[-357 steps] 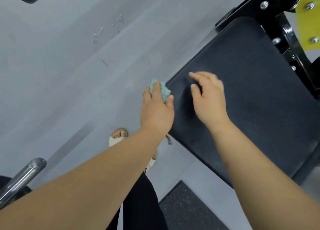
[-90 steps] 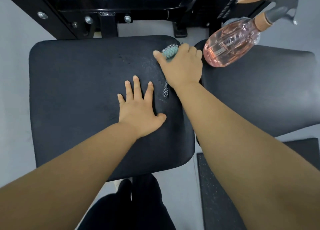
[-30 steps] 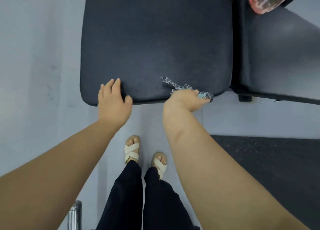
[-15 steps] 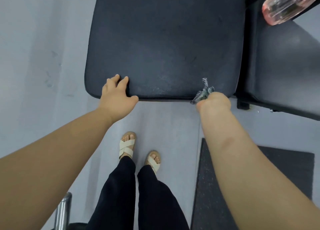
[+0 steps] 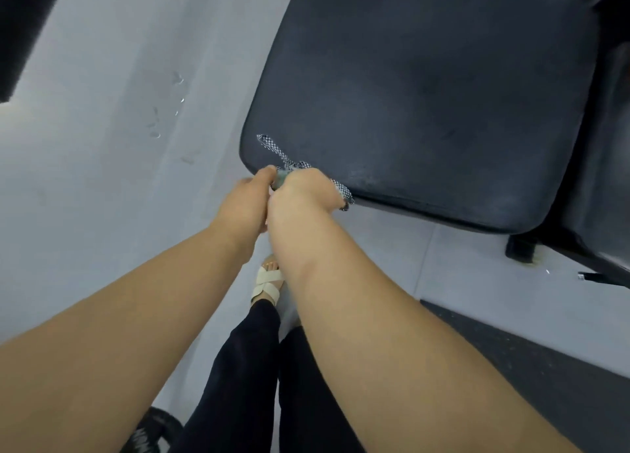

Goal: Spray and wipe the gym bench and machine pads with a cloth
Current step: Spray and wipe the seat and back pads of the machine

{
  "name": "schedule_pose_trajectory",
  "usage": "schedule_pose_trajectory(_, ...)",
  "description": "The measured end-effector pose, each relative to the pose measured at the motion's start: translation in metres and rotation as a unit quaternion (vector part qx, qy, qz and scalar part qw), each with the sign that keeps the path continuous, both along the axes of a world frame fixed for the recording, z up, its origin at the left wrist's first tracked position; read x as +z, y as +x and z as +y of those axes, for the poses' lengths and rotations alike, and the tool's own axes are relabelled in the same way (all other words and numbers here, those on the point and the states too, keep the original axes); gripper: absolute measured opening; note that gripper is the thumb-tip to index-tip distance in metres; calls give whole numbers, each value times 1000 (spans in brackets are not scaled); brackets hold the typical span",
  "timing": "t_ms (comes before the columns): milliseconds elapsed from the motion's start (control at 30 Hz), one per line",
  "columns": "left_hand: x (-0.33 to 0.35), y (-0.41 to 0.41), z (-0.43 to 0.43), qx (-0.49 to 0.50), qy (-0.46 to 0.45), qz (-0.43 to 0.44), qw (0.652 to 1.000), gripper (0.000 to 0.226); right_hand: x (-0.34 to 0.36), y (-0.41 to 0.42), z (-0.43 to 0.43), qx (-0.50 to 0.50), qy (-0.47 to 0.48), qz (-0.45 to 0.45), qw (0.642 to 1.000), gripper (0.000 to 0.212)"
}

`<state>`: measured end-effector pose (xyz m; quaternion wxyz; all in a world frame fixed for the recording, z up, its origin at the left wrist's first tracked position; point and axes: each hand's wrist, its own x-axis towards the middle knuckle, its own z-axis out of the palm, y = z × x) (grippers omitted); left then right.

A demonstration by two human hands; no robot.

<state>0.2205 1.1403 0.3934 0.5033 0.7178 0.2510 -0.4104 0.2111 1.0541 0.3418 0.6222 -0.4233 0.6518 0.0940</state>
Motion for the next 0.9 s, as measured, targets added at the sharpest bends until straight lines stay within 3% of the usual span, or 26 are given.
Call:
schedule_pose_trajectory(67, -7, -4, 2, 65, -89, 168, 980, 82, 20, -3, 7, 45, -39, -1, 998, 29)
schedule_pose_trajectory(100, -10, -6, -2, 81, -146, 214, 962, 91, 34, -2, 4, -1, -33, 9, 999, 22)
schedule_pose_trajectory(133, -9, -8, -10, 95, -202, 234, 946, 88, 44, -7, 4, -9, -22, -8, 1000, 23)
schedule_pose_trajectory(200, -1, -11, -34, 154, -276, 239, 918, 67, 51, -22, -4, 68, -11, -18, 997, 31)
schedule_pose_trajectory(333, 20, -15, -80, 324, -300, 233, 866, 36, 78, -52, -39, 271, -39, -11, 962, 43)
schedule_pose_trajectory(433, 17, -17, -97, 413, -260, 204, 848, 27, 91, -63, -77, 488, -177, -21, 854, 38)
schedule_pose_trajectory(533, 11, -19, -99, 463, -212, 176, 842, 28, 84, -62, -102, 558, -388, -47, 732, 23)
schedule_pose_trajectory(633, -4, -8, -82, 464, -160, 145, 859, 30, 63, -50, -118, 632, -561, -68, 530, 34)
schedule_pose_trajectory(700, -15, 5, -62, 483, -153, 125, 853, 26, 43, -47, -126, 702, -557, -62, 439, 52)
schedule_pose_trajectory(833, -27, 29, -38, 500, -217, 50, 837, 7, 24, -50, -131, 718, -567, -67, 399, 58)
schedule_pose_trajectory(900, -28, 27, -45, 491, -200, 31, 847, 14, 25, -50, -129, 718, -567, -67, 399, 57)
